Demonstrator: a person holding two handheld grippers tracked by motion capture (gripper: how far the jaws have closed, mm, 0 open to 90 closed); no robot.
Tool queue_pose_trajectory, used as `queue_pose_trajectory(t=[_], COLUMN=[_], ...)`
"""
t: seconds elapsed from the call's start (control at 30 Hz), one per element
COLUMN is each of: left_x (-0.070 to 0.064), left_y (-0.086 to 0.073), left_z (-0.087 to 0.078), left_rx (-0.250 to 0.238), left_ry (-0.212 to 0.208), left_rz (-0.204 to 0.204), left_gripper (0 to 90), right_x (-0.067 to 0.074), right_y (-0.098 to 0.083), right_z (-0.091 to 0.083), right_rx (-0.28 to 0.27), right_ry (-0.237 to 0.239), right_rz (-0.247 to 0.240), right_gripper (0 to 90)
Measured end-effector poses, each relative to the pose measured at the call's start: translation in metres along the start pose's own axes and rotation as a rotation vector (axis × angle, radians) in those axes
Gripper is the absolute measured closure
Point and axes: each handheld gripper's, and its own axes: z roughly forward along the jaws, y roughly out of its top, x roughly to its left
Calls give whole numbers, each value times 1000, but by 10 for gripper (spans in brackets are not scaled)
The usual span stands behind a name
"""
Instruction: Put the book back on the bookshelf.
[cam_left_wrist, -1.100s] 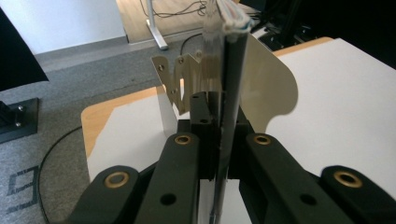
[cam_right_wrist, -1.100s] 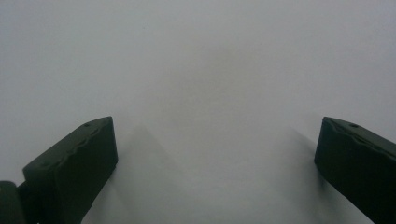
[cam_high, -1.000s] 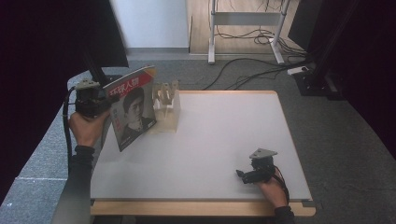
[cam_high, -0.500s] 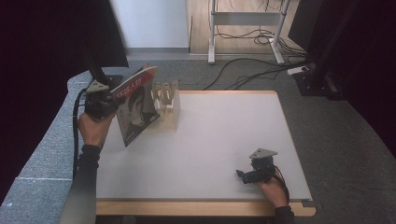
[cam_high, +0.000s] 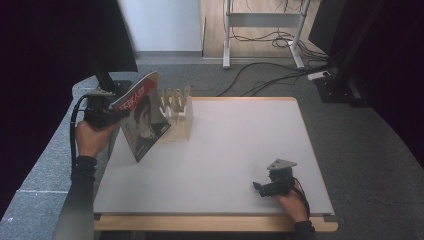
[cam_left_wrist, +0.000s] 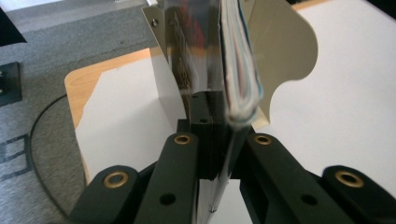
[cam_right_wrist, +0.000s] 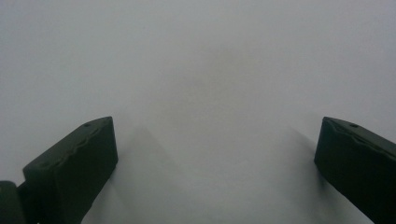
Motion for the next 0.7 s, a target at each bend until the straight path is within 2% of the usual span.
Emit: queue_pose_trajectory(t=[0.03,0.13,0.23,0.3,0.43,0.53,0.6,0.7], left_x=[0,2,2,1,-4,-3,1,6], left_y=[0,-2,-2,1,3,2,-1,-5], left_z=[0,0,1,6,15,16,15,15], left_rx=[0,-75,-104,-134,-138,-137,-128,-129], left_ry=[0,11,12,-8,13,23,50,41], left_rz=[0,-21,-32,-51,-49,-46,-40,-46], left_gripper=[871,873,873,873,872,869,863,851], right_x=[0,0,0,0,0,0,0,0], right_y=[0,0,0,0,0,0,0,0], right_z=[0,0,0,0,0,0,0,0], right_rx=[1,1,1,2,1,1,2,2], right_ry=[2,1,2,2,2,3,3,2], right_rz=[-1,-1,-1,0,0,-1,-2,-2], right_gripper=[0,0,0,0,0,0,0,0])
